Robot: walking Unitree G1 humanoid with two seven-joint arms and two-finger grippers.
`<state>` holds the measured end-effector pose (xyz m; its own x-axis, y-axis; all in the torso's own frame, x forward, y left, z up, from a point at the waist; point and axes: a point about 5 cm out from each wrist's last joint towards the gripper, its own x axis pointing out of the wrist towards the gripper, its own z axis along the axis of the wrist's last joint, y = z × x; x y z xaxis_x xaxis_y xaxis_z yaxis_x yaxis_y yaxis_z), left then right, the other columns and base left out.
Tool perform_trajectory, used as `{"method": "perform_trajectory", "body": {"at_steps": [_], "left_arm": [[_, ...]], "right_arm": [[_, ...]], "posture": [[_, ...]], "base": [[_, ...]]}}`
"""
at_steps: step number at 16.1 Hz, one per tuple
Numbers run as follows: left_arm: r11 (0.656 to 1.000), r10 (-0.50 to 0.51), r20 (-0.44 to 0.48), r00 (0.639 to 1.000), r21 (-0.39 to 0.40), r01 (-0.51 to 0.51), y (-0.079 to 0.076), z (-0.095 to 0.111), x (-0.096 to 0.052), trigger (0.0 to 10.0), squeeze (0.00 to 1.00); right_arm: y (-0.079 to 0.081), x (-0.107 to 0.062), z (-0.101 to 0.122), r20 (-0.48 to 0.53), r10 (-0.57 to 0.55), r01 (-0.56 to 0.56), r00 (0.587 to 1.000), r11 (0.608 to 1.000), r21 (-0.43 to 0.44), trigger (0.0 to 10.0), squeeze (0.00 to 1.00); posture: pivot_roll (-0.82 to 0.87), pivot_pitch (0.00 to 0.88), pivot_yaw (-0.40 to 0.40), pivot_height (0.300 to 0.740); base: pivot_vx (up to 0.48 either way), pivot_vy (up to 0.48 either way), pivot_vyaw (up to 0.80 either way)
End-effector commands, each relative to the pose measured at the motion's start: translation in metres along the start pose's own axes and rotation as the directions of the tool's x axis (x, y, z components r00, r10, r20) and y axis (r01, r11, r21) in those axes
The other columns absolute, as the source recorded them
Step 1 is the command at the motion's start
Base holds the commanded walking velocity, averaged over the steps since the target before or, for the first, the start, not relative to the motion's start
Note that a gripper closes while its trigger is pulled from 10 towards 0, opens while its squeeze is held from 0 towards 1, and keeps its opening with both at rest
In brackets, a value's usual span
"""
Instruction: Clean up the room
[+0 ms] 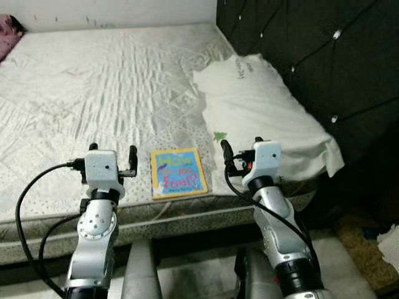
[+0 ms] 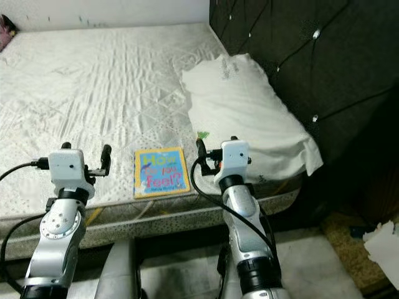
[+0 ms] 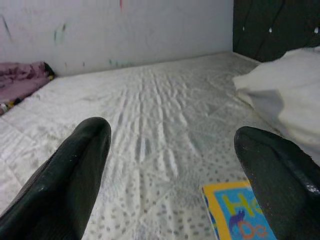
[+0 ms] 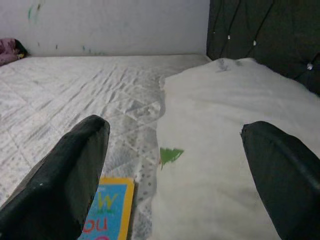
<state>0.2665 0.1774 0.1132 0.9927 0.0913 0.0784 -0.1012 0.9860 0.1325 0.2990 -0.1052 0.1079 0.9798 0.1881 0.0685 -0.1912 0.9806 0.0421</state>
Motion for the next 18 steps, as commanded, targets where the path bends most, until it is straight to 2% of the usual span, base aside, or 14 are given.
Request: {"method": "perform_trajectory", "body": {"at_steps": [1,5,18], "left_arm": [[1.000,-0.001,0.008,1.000,0.015,0.001,0.0008,0.0006,0.0019,10.0,0.00],[0.999,-0.043,0.005,0.999,0.015,0.043,-0.0048,-0.0015,0.0029,10.0,0.00],[0.999,-0.043,0.005,0.999,0.015,0.043,-0.0048,-0.0015,0.0029,10.0,0.00]], "right_arm": [[0.0051,0.0031,0.0106,0.048,0.017,-0.018,0.999,1.000,0.009,10.0,0.00],[0.0048,0.0035,0.0109,0.052,0.017,-0.017,0.998,1.000,0.004,10.0,0.00],[0.0048,0.0035,0.0109,0.052,0.017,-0.017,0.998,1.000,0.004,10.0,0.00]], "posture": [[0.11,0.000,0.007,0.661],[0.11,0.000,0.010,0.710],[0.11,0.000,0.010,0.710]], "base": [[0.000,0.000,0.00],[0.000,0.000,0.00],[0.000,0.000,0.00]]}}
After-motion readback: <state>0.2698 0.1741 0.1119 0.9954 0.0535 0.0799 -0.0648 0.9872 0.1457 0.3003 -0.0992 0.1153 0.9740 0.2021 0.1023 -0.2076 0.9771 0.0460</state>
